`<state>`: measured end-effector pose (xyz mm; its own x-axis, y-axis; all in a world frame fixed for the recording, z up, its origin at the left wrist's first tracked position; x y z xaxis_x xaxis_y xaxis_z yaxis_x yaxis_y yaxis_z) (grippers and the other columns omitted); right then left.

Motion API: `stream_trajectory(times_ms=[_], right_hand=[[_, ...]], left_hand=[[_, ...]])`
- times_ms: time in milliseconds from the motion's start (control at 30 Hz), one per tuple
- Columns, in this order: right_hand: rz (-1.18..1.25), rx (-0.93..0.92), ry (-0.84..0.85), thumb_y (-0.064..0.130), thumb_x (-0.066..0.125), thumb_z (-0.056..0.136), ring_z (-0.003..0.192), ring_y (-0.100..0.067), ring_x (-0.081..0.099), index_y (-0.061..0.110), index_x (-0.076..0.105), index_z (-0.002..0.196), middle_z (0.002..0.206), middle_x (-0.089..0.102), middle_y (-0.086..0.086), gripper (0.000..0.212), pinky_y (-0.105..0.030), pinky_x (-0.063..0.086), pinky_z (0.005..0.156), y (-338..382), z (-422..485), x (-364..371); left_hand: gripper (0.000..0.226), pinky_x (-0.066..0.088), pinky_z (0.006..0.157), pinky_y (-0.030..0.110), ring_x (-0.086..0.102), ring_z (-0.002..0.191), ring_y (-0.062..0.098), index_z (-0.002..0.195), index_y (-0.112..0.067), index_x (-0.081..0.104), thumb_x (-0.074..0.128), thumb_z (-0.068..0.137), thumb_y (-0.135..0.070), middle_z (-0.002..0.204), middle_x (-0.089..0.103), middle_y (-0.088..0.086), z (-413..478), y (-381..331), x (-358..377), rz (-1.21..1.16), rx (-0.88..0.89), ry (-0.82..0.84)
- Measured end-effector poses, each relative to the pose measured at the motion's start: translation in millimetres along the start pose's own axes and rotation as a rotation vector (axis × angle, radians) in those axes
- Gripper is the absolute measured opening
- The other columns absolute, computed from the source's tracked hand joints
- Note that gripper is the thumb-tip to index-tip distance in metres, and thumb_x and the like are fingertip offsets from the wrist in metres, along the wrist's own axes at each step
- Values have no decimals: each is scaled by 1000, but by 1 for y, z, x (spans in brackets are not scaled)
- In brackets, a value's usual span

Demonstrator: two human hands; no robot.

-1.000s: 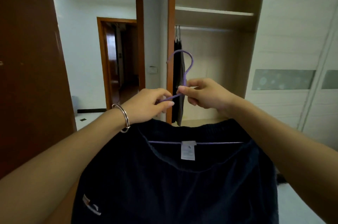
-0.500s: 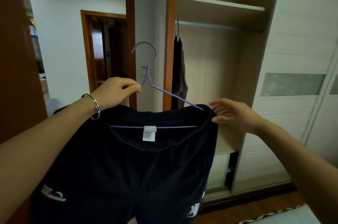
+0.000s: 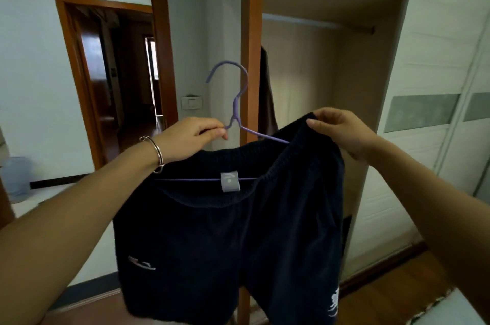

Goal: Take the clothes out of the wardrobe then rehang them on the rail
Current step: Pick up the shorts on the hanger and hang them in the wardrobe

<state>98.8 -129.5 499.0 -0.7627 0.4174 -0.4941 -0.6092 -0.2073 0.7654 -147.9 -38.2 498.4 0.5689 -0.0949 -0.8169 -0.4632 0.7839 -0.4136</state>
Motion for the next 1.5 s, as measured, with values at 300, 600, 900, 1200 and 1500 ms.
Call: stream_trajectory(times_ms=[300, 600, 900, 1200, 1500], right_hand=[[-253, 248, -265, 31, 50, 93, 87, -19, 58, 10, 67, 95, 111, 65, -15, 26, -34, 47, 84, -66, 46, -67], [-567, -4, -116, 44, 56, 86, 76, -12, 60, 18, 63, 111, 86, 64, 5, 36, -29, 51, 75, -62, 108, -60], [-530, 201, -412, 39, 59, 87, 51, -12, 33, 23, 58, 61, 54, 38, 1, 30, -27, 26, 54, -103, 149, -98], [-515, 327, -616, 34, 57, 89, 60, -11, 39, 22, 63, 74, 66, 47, -4, 21, -21, 32, 58, -111, 148, -132], [-548, 397, -579, 32, 53, 92, 57, -10, 35, 15, 64, 89, 62, 41, 3, 21, -19, 30, 54, -135, 161, -157]], left_hand=[[25, 34, 52, 2, 48, 50, -12, 95, -15, 65, 41, 97, -22, 62, 49, -12, 119, -2, 45, -156, 154, -74], [24, 34, 48, 5, 44, 49, -2, 91, -18, 69, 47, 94, -28, 60, 46, -7, 244, -39, 124, -306, 301, 44], [25, 46, 70, 21, 59, 82, 12, 91, -26, 64, 49, 88, -46, 82, 64, -8, 328, -4, 150, -162, 377, 138], [14, 50, 72, 9, 65, 79, 0, 82, -44, 63, 70, 70, -44, 83, 68, -14, 377, 38, 187, -584, 481, 353], [23, 39, 49, 7, 52, 48, -9, 75, -25, 57, 45, 94, -30, 67, 54, -7, 436, 11, 228, -702, 442, 286]])
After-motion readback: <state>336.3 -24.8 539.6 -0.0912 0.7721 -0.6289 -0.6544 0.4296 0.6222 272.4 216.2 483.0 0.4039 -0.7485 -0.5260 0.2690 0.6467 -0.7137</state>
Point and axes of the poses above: each hand's wrist, its own z-axis towards the middle knuckle, its own x-axis out of the palm, y = z × x, the point moved 5 cm from there along z, towards the middle knuckle
